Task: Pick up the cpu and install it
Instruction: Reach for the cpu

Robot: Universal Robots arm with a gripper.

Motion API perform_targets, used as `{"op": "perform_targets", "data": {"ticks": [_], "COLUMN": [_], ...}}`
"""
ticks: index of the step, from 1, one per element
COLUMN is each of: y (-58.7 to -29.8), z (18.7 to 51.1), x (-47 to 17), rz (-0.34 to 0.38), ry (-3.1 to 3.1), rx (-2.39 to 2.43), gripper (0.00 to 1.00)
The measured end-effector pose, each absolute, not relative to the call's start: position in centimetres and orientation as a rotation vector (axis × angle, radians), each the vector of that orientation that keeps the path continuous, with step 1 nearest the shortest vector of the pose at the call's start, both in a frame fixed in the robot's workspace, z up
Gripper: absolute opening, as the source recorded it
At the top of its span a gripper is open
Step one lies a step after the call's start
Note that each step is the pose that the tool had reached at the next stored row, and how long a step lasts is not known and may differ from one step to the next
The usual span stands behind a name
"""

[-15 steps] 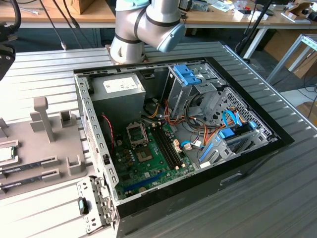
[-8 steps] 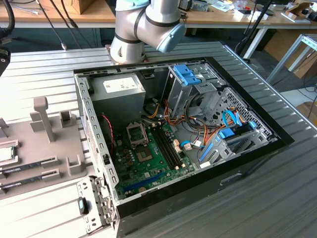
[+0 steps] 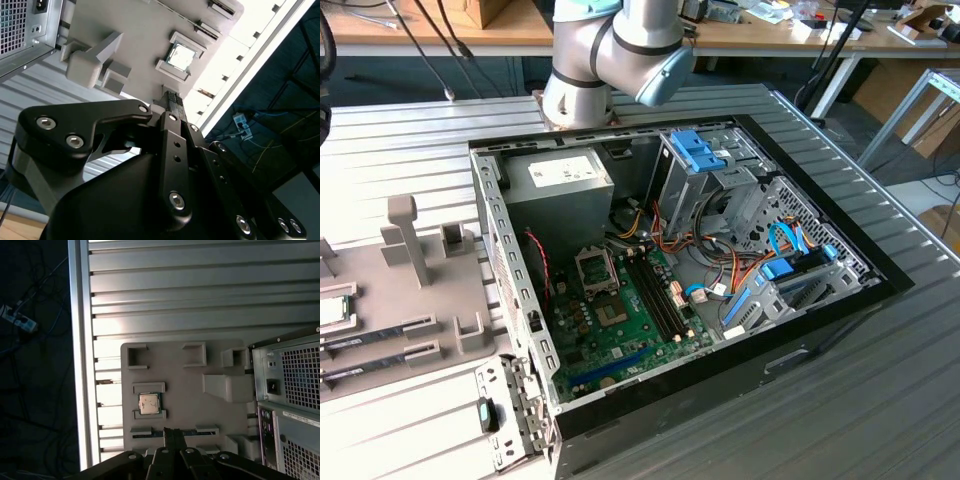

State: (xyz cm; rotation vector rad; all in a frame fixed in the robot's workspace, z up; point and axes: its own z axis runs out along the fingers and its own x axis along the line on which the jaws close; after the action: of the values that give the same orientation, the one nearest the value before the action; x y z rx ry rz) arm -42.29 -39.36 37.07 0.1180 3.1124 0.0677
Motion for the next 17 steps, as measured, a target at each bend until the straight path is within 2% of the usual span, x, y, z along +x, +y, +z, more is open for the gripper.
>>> {"op": "perform_targets", "data": {"ticks": [17], "y": [-39.38], "z": [36.25], "x": [-42.6], "rz": [0.068], "ry": [3.113], "rx": [0.118], "gripper": [0.11]}}
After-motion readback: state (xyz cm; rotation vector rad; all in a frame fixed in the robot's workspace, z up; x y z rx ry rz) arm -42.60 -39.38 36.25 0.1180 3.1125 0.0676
